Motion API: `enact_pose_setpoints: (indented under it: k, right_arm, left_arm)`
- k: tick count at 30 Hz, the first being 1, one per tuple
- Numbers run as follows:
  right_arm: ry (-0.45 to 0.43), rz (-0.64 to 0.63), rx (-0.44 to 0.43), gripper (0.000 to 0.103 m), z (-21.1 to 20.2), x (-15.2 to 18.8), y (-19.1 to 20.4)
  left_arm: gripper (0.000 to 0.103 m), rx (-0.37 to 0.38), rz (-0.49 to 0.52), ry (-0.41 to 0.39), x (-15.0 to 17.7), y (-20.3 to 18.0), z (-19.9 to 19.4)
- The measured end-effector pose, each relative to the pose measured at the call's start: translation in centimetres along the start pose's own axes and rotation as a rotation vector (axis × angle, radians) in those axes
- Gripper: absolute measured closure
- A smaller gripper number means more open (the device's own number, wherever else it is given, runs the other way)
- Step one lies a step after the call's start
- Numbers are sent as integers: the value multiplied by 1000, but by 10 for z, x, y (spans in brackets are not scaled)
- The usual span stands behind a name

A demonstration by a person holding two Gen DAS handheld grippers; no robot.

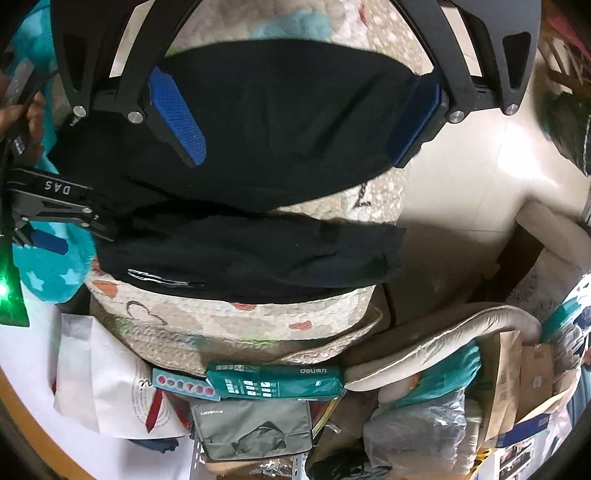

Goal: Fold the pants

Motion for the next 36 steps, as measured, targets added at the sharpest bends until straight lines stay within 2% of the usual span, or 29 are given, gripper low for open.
enact_pose_setpoints:
  k: [5, 10, 12, 17, 24, 32, 36]
  right_arm:
    - [-18, 1, -14, 0, 13, -18, -6]
    - [-134, -9, -8, 0, 14, -40, -13]
    - [-111, -44, 3, 0, 22, -47, -11]
    - [-38, -32, -47, 1, 43, -59, -14]
    - [41, -25, -110, 7, 74, -65, -32]
    - [53, 78, -193, 10, 92, -81, -69]
    - [53, 74, -237, 10, 99, -91, -77]
  left_arm:
    - [4, -34, 15, 10, -18, 12, 21]
    - [4, -59, 20, 18, -34, 22, 41]
    - [4, -64, 21, 23, -39, 26, 50]
    - [4, -64, 16, 49, -51, 34, 72]
    - [4, -45, 1, 58, -73, 54, 95]
    - [4, -26, -104, 118, -113, 108, 135]
    - [4, 41, -152, 157, -136, 124, 161]
Point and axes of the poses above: each gripper's, at about its wrist camera, not at the fingertips, and z roughly the way its jaws point, y to its left, x to its underside, the point moved 5 cm from there along z, roughly the way its jaws point, and after that the axes turned 12 degrees about y, right-handed, at the moved point
